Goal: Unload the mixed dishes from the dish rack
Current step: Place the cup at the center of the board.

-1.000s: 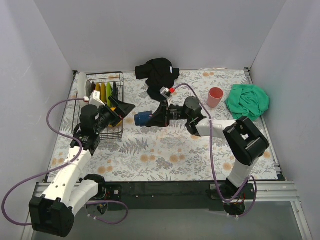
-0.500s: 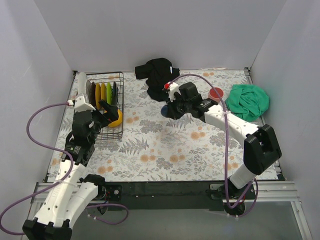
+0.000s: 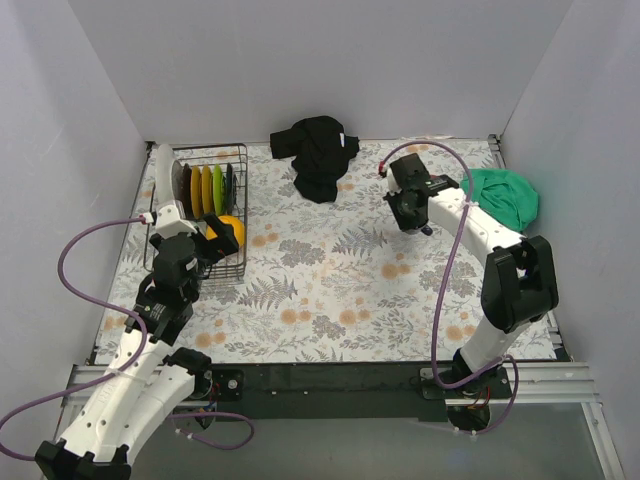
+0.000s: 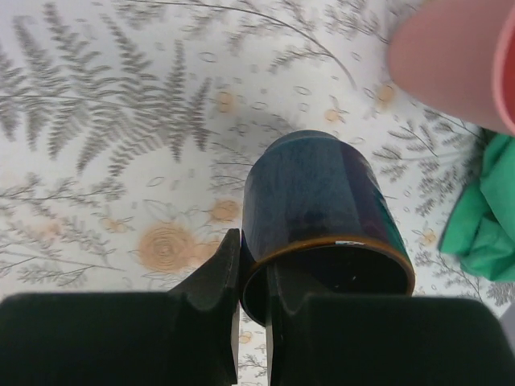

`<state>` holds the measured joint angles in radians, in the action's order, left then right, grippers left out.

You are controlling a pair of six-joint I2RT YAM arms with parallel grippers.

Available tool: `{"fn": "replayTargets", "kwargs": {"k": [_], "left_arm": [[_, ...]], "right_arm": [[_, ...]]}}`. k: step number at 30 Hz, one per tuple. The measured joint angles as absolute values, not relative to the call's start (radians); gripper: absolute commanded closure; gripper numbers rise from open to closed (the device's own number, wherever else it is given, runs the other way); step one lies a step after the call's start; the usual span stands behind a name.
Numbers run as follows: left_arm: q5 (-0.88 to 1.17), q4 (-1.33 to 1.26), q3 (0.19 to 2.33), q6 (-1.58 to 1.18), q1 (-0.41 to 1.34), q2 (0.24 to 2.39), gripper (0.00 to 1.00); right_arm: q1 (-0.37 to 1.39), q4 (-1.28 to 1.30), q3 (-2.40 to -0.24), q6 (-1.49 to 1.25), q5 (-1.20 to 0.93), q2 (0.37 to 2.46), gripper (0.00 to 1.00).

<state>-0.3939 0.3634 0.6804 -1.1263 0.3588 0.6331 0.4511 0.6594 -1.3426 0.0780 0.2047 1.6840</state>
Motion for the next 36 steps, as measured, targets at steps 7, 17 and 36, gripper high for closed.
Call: {"fn": "replayTargets", "kwargs": {"k": [7, 17, 36], "left_arm": [[-0.437, 0.366, 0.68, -1.115, 0.399, 0.614, 0.02], [-0.453, 0.366, 0.679, -1.111, 0.418, 0.605, 0.02], [-0.439, 0.366, 0.675, -1.107, 0.421, 0.638, 0.02]], "right_arm": [[0.289, 0.68, -1.325, 0.048, 0.221, 1.688, 0.99], [0.184, 0.641, -1.298, 0.048, 0.171, 1.76, 0.94], [0.183, 0.611, -1.292, -0.021, 0.104, 1.574, 0.11]]}}
